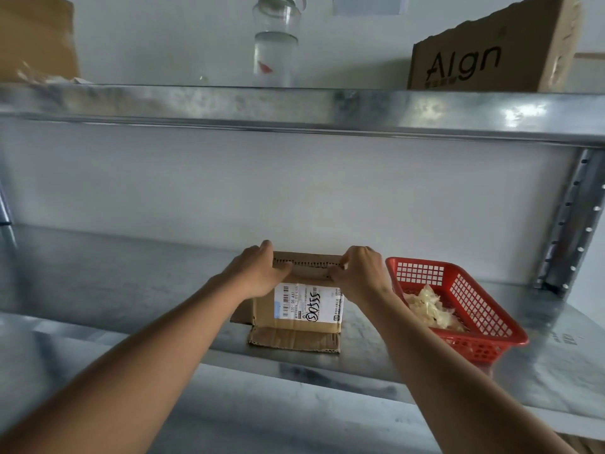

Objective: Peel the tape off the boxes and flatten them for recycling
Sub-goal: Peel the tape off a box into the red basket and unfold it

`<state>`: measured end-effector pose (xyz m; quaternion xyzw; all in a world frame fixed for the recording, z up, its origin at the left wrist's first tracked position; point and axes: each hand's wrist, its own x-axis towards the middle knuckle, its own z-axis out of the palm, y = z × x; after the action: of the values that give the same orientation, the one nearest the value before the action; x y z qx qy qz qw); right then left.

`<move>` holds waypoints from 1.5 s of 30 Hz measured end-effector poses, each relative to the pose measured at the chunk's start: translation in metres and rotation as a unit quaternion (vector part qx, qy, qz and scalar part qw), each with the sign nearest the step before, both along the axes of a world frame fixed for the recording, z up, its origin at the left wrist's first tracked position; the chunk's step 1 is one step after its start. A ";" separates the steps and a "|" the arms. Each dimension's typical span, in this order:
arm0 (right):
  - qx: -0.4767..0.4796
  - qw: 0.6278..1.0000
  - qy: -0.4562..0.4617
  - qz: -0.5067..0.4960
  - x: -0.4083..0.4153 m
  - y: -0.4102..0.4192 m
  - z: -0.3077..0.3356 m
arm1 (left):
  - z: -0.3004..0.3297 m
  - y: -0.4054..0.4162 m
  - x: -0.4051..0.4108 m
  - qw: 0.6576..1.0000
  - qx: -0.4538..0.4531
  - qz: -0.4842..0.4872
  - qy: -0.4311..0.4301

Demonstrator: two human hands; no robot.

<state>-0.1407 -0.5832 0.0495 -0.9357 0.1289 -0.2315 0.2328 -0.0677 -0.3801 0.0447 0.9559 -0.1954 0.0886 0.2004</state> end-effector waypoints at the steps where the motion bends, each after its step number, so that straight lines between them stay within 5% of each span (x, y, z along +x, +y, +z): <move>1: -0.002 1.000 -0.010 -0.010 0.000 0.003 -0.001 | 0.000 0.003 0.002 1.000 -0.015 -0.005 0.009; 9: 0.087 0.993 -0.064 -0.041 -0.001 0.019 -0.004 | 0.009 0.015 0.007 0.997 -0.064 -0.011 0.029; 13: 0.208 0.975 -0.070 -0.014 -0.005 0.021 -0.002 | 0.012 0.018 0.006 0.991 -0.124 -0.047 0.030; 21: 0.332 0.934 -0.126 0.028 -0.016 0.024 -0.003 | 0.024 0.024 0.002 0.931 -0.310 -0.025 0.193; 27: 0.405 0.901 -0.114 0.110 -0.019 0.022 -0.004 | 0.024 0.031 -0.002 0.929 -0.231 -0.073 0.281; 30: 0.397 0.902 -0.116 0.122 -0.018 0.029 -0.007 | 0.024 0.031 -0.007 0.951 -0.169 -0.082 0.246; 35: 0.254 0.953 -0.119 0.114 -0.016 0.031 -0.009 | 0.017 0.034 -0.010 0.992 -0.068 -0.044 0.100; 45: 0.108 0.989 -0.091 0.041 -0.018 0.032 -0.012 | -0.001 0.028 -0.017 0.989 -0.132 0.007 -0.062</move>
<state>-0.1584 -0.5512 0.0371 -0.8849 0.0932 -0.2905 0.3520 -0.0852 -0.3520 0.0440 0.9150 -0.1877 0.1743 0.3119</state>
